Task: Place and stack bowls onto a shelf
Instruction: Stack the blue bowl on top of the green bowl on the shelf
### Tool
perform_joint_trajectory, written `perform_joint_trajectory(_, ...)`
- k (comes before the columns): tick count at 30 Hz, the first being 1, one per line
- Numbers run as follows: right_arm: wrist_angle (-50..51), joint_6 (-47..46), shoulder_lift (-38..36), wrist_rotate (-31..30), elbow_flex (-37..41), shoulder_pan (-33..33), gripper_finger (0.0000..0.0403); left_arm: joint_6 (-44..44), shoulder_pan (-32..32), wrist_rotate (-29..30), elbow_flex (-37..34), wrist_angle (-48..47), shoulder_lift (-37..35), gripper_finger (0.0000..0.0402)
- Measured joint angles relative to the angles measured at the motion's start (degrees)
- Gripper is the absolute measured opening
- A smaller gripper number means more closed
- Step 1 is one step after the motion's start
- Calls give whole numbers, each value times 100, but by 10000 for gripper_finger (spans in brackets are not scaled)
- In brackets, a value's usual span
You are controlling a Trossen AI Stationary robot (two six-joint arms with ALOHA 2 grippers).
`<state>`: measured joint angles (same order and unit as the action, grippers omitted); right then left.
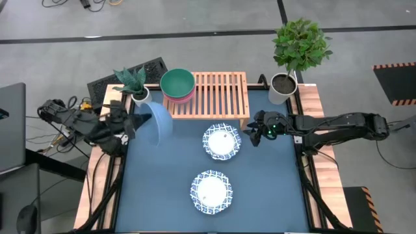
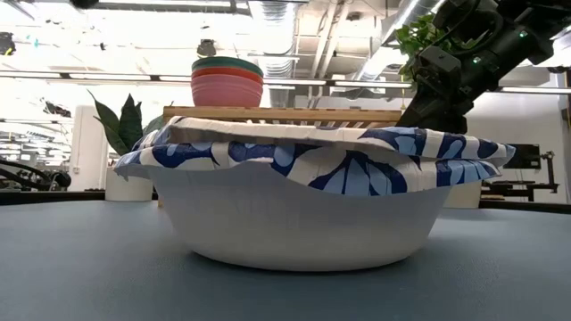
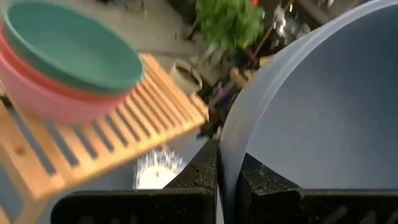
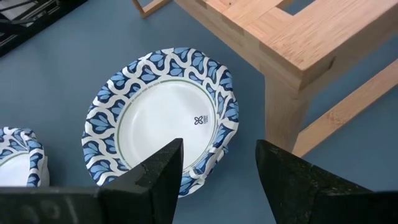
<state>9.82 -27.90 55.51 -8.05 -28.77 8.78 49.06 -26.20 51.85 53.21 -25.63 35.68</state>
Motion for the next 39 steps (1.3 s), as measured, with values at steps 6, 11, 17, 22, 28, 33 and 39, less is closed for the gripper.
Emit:
perform_joint_trajectory(6, -3, -6, 0, 0, 2, 0, 226, -1036, 0, 503, 0, 842, -163, 0)
perform_joint_trajectory(11, -4, -11, 0, -29, 2, 0, 226, -1996, 0, 1024, 2, 1437, -237, 0)
perform_joint_trajectory(17, -3, -11, 1, -131, 0, 0, 226, -2617, 0, 1648, 98, 1634, -246, 0)
perform_joint_trajectory(22, -2, -7, 1, -131, 1, 0, 226, -2641, 0, 1686, 283, 1620, -247, 0)
perform_joint_trajectory(28, -2, 7, 0, -131, 0, 0, 226, -2893, 0, 1771, 456, 1611, -232, 0)
perform_joint_trajectory(33, -2, 7, 1, -130, 2, 0, 226, -3016, 0, 1940, 520, 1611, -232, 0)
perform_joint_trajectory(39, -2, 6, 0, -129, 2, 0, 226, -3104, 0, 2028, 520, 1607, -232, 0)
